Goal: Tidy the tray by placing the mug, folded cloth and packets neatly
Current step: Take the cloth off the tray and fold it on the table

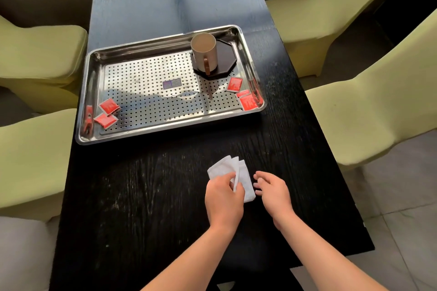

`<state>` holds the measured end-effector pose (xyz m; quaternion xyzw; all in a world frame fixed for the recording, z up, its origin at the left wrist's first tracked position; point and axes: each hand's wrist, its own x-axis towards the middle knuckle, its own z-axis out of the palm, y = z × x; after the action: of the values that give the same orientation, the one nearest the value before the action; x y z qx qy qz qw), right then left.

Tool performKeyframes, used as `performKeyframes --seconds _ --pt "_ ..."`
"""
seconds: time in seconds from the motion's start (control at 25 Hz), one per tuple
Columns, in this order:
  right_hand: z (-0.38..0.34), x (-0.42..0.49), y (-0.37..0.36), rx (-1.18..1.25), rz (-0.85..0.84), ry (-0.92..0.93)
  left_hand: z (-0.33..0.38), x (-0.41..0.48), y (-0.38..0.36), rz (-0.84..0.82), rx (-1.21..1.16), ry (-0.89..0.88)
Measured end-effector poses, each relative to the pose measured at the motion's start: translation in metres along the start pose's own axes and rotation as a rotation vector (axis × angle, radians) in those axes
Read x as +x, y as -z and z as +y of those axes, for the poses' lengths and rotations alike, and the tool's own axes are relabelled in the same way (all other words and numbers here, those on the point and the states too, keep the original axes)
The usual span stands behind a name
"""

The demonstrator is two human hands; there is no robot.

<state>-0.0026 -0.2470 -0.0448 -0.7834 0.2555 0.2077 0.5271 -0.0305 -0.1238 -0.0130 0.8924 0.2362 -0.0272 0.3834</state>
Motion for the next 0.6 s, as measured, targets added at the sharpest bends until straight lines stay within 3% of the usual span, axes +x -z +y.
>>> performKeyframes --seconds 0.16,0.4,0.52,0.6 --pt "0.001 0.0 0.001 0.182 -0.04 -0.043 0.0 -0.003 -0.017 -0.062 0.095 -0.05" --pt "0.002 -0.001 0.001 0.255 -0.12 -0.021 -0.006 -0.007 -0.03 -0.221 0.197 -0.18" --pt "0.006 -0.001 0.005 0.137 -0.123 0.029 -0.02 -0.012 -0.023 -0.289 0.122 -0.315" --pt "0.009 -0.002 0.005 -0.164 -0.071 0.121 -0.037 -0.009 -0.014 -0.177 0.172 -0.451"
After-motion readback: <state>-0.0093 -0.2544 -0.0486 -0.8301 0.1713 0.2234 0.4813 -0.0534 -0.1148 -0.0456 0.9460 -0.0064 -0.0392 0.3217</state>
